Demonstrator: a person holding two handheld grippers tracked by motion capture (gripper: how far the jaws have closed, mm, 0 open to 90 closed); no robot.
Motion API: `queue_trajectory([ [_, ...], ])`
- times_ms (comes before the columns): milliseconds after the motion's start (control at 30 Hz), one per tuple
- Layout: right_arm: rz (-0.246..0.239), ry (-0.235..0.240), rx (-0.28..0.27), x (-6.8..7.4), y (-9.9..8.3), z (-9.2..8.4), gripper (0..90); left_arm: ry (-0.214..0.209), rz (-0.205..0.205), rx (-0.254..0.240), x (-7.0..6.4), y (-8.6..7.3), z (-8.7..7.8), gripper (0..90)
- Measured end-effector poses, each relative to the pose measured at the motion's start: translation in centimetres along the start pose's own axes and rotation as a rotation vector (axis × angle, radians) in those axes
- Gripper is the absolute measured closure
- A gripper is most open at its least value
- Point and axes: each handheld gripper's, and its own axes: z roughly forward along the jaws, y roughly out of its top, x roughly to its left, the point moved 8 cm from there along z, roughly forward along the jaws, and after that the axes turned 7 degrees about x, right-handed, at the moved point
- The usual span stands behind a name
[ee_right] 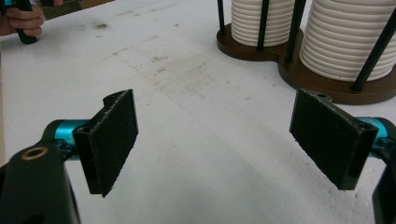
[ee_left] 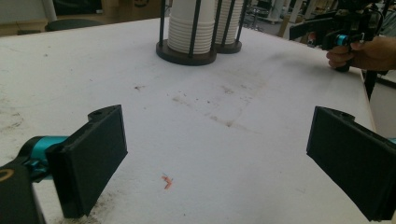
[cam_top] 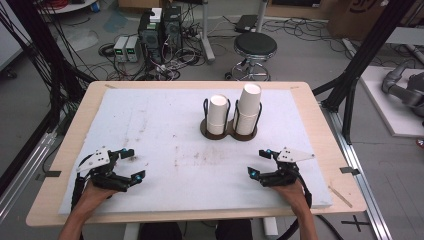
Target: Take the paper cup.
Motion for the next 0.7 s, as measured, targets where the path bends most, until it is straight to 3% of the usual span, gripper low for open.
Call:
queue_trajectory([
  [700,0.007,-0.001,-0.023,-0.11,0.13,-0.26,15.9,0.003,0.001,0.000,-0.04,0.01,0.06,4.9],
])
